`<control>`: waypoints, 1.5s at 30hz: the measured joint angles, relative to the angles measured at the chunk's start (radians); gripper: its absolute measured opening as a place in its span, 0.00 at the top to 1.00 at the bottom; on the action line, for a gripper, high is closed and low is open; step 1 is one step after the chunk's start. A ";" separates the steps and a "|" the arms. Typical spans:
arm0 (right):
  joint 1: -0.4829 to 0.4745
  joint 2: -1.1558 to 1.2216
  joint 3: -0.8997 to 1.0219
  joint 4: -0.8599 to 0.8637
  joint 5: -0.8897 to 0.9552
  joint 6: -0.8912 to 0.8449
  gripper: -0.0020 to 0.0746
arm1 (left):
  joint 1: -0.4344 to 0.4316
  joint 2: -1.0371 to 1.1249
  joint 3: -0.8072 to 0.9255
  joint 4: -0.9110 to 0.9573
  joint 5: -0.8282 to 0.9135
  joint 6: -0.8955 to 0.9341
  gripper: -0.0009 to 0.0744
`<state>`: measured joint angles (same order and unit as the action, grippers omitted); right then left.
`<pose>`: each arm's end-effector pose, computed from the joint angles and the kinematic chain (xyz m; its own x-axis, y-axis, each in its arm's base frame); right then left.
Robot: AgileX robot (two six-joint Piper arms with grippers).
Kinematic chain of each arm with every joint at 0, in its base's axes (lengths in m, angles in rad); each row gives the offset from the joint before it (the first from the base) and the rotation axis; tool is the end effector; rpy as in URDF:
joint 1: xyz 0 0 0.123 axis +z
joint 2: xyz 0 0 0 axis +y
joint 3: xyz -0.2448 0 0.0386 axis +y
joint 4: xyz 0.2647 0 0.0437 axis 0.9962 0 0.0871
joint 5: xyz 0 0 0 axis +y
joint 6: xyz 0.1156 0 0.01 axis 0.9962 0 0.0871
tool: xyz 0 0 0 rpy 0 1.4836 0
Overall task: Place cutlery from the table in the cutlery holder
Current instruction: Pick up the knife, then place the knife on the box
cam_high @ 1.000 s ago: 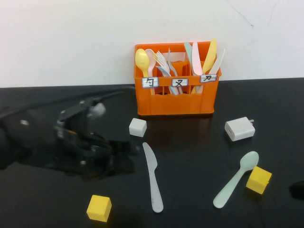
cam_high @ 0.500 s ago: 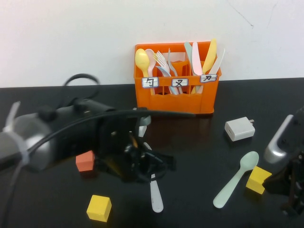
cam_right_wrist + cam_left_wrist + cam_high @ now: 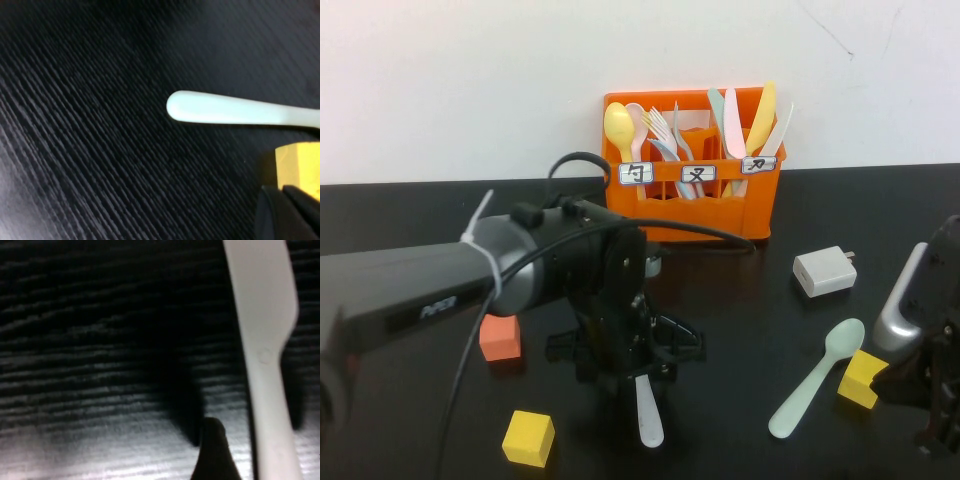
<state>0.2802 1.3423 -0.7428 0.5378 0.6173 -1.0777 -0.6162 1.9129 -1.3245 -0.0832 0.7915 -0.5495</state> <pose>0.2590 0.1104 0.1602 -0.4437 -0.7092 -0.5479 -0.8177 0.5706 -0.0764 0.3182 -0.2338 0.1187 -0.9809 -0.0041 -0.1942 0.0364 0.9782 -0.2044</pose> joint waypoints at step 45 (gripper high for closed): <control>0.000 0.000 0.000 0.017 -0.067 0.050 0.98 | 0.000 -0.199 -0.025 0.158 -0.029 -0.037 0.84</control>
<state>0.2802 1.3423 -0.7428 0.5549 0.5502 -1.0280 -0.6162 1.7142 -1.3494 0.0747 0.7622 -0.5867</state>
